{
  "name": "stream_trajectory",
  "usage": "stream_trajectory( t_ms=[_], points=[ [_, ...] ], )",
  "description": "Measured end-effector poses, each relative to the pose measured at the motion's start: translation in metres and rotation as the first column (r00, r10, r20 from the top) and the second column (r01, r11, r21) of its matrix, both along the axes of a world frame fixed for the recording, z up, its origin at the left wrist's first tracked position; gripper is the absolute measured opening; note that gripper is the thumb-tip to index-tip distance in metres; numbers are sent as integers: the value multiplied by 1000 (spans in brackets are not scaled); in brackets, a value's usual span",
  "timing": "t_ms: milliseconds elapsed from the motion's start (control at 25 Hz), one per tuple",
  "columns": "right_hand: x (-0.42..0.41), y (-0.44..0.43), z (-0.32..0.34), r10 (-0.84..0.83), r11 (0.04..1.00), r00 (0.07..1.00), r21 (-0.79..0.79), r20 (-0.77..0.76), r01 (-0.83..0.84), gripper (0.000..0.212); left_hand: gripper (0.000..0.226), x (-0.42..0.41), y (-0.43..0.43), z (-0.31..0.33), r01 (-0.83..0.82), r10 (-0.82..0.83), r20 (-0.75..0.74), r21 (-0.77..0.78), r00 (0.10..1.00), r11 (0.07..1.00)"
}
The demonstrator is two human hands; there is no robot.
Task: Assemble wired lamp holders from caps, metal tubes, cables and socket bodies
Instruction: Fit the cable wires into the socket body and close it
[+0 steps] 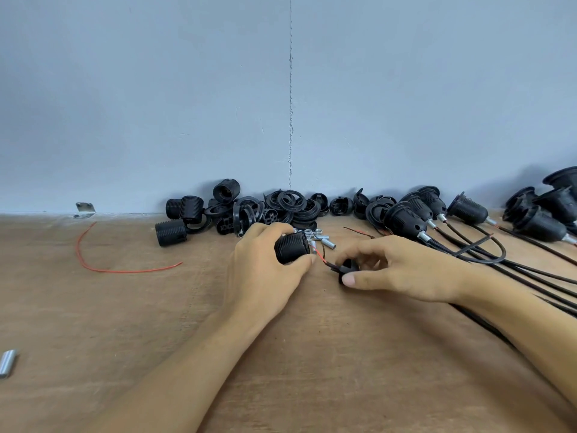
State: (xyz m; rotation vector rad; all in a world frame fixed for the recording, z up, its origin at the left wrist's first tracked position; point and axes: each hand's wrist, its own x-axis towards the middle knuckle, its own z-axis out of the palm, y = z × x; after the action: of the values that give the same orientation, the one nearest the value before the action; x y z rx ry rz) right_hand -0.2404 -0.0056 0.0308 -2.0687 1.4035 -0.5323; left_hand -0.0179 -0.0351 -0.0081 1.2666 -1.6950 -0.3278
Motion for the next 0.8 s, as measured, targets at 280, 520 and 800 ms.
stream_trajectory(
  t_ms=[280,520,800],
  points=[
    [-2,1,3,-57,997,975,57,217,46,23,38,1,0,0,48,-51,-98,-33,994,998],
    [-1,0,3,-104,994,991,24,84,102,18,30,4,0,4,166,-147,-227,68,963,984],
    [16,6,-5,-105,984,949,-107,296,142,13,29,5,-2,1,306,-276,-174,172,945,936]
  ],
)
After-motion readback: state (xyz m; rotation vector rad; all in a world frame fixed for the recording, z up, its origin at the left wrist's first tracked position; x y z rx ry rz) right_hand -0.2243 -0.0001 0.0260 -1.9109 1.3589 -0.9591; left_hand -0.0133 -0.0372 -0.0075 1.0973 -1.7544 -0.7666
